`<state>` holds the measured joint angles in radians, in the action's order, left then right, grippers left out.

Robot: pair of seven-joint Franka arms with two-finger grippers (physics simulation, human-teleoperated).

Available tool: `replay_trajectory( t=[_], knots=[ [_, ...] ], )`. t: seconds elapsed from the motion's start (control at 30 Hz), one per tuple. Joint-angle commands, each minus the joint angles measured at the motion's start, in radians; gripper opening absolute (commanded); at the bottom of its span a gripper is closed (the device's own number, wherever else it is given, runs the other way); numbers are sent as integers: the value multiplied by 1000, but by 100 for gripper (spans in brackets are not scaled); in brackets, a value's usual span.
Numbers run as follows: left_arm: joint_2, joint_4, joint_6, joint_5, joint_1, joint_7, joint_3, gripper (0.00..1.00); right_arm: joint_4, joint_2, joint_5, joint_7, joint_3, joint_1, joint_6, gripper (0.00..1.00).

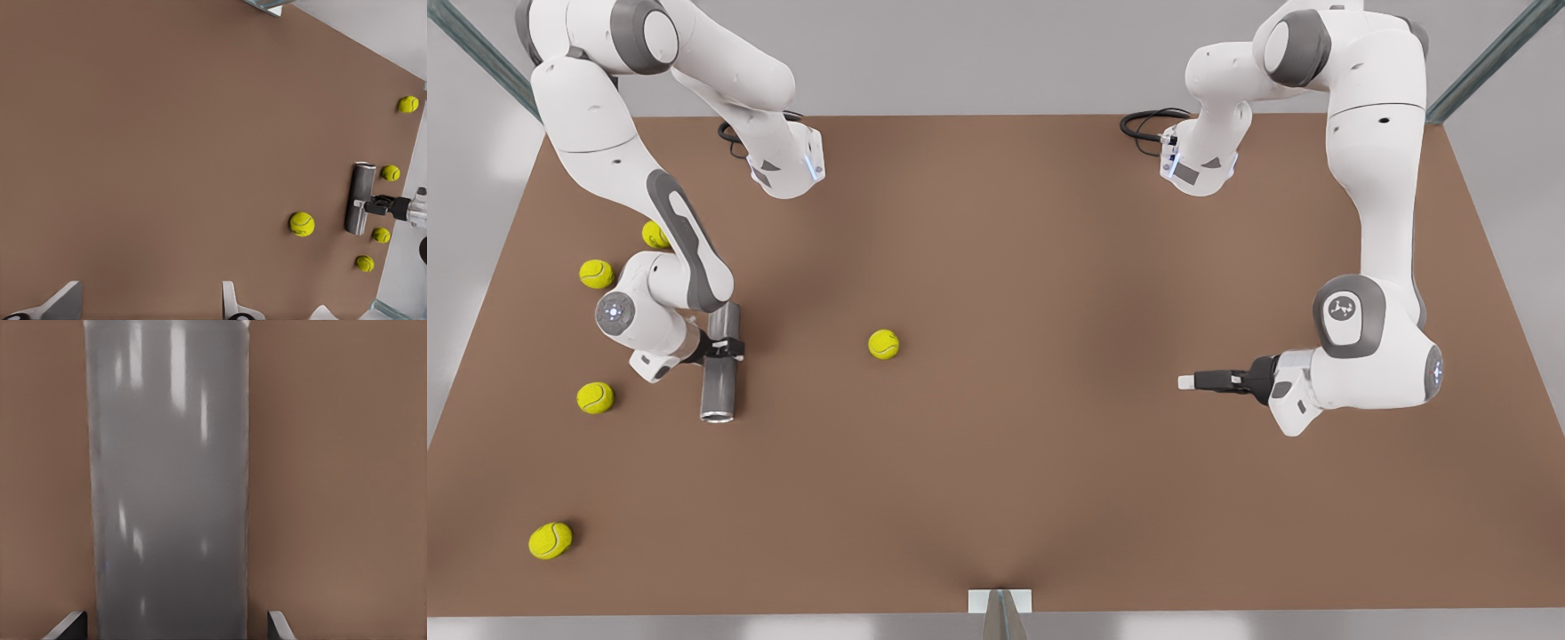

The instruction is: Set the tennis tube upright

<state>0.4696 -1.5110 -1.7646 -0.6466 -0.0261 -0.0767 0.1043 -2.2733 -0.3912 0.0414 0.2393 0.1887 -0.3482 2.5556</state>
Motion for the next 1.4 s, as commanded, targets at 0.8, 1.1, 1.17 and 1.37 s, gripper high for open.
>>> replay_trajectory(
  t=[0.8,1.1,1.17,1.37],
  knots=[
    [12,0,-1,2,5,0,0,100,-6,2,2,2,0,-3,18,77],
    [12,0,-3,2,5,2,0,100,-6,0,2,0,0,-3,20,77],
    [12,0,-3,2,5,2,0,100,-6,0,2,2,0,-3,20,77],
    [11,0,-1,4,6,2,0,100,-6,0,2,2,0,-5,20,77]
  ],
)
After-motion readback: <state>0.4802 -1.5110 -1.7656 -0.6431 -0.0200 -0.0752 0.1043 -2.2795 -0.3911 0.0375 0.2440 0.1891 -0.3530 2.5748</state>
